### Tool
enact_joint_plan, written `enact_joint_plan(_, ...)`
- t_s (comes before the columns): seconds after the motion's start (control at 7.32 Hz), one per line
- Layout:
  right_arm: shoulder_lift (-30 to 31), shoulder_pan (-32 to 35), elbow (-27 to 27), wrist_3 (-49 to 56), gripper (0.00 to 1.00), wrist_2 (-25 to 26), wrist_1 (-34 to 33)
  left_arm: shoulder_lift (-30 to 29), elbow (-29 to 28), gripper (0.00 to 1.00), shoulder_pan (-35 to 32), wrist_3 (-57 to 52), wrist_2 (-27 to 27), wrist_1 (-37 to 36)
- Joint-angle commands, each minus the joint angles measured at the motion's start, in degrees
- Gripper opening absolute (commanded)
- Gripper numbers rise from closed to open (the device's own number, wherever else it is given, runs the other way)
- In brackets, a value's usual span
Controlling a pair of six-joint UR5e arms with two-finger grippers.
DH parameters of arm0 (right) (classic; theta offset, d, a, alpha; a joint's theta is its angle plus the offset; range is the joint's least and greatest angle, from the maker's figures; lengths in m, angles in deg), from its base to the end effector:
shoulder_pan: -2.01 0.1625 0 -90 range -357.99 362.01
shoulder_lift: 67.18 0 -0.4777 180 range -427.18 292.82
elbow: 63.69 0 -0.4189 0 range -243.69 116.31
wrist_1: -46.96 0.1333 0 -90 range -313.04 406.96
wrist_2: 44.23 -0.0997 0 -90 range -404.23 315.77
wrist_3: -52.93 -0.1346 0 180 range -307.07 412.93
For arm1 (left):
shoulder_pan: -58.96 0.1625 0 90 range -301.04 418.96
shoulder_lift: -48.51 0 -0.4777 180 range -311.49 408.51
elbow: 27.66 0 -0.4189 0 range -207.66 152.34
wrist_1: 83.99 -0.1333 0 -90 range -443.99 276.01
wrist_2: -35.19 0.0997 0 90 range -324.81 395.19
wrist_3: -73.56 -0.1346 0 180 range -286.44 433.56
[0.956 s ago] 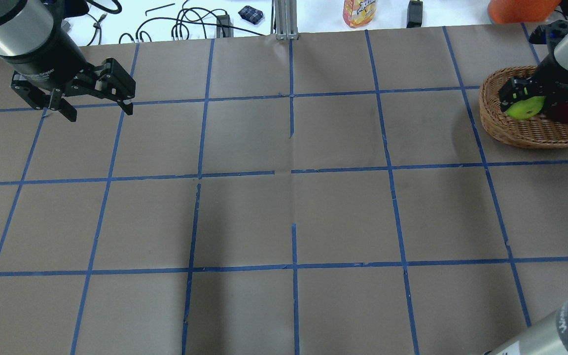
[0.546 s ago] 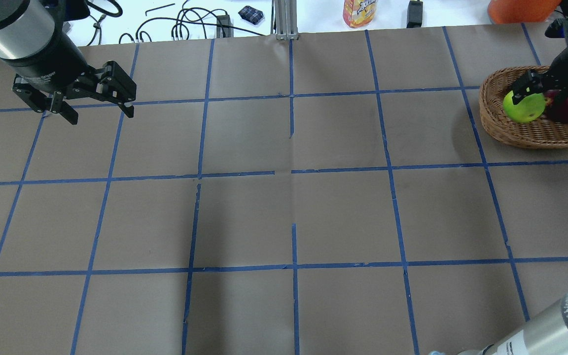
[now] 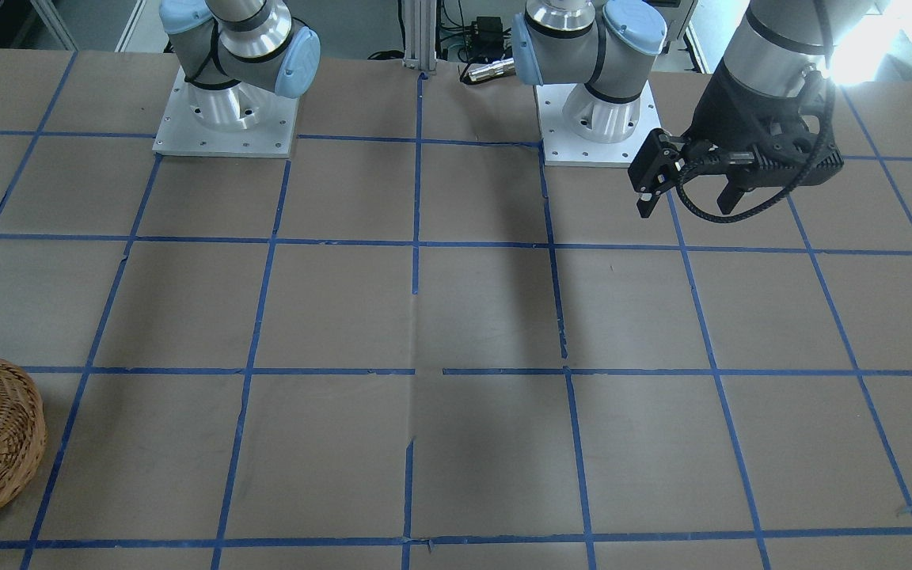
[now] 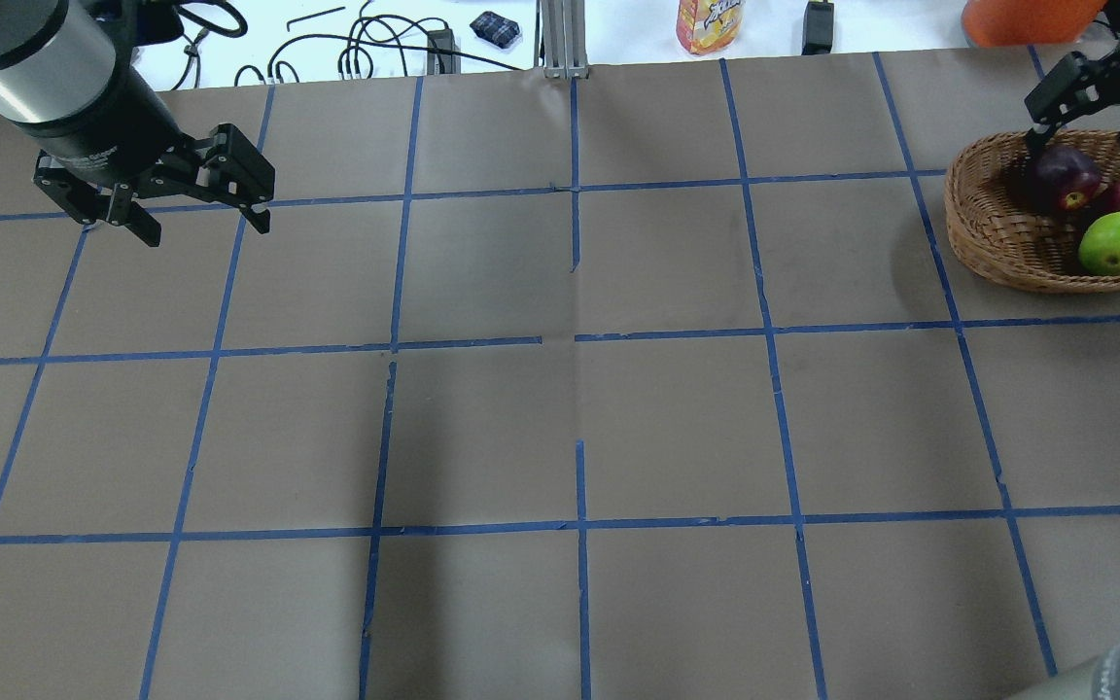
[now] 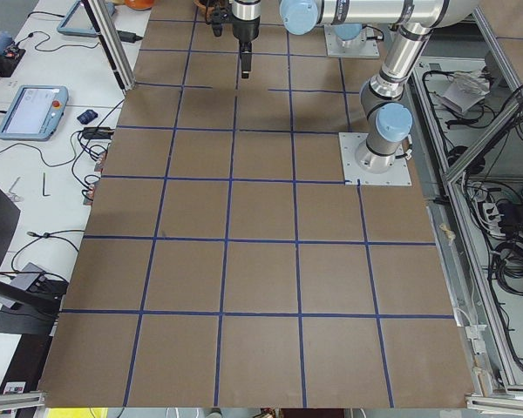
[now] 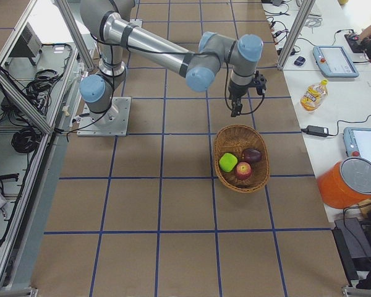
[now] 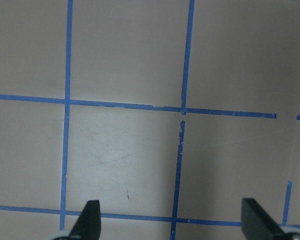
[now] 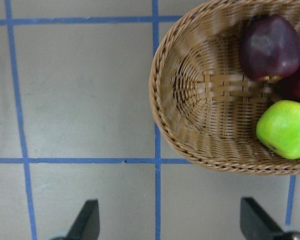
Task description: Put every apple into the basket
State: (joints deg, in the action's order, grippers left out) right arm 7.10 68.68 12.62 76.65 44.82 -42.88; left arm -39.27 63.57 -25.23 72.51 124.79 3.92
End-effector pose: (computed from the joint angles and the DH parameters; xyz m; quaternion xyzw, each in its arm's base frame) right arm -0.1300 -0.6437 0.4692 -0.0032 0.9998 0.0142 0.0152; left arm -0.0822 -0.5181 0.5180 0.0414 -0.9988 0.0270 0.0019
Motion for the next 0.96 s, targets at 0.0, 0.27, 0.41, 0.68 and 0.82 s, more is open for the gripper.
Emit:
enact_joint_plan(0.0,7.2,1.4,-4.9,-2.4,1.0,1.0,13.0,0.0,0.1,1.0,0.0,0.2,-0.2,0.0)
enact_joint_plan(0.27,7.8,10.8,-4.9,-13.6,1.0,1.6,12.5,0.0,0.0,1.0,0.0,0.2,-1.4,0.0)
enact_joint_plan(0.41,8.1,17.1,-4.9,-23.7,1.0,1.2,11.7,0.1,0.2,1.0,-0.1,0.2,-1.4,0.0)
enact_joint_plan(0.68,7.6,28.4,-2.6,-37.6,1.0,1.3,4.7,0.1,0.3,1.0,-0.2,0.1,-1.8,-0.1)
enact_joint_plan(0.82,7.9,31.4,2.3,-40.8,1.0,1.5,-4.5,0.2,0.2,1.0,-0.2,0.1,-1.8,-0.1)
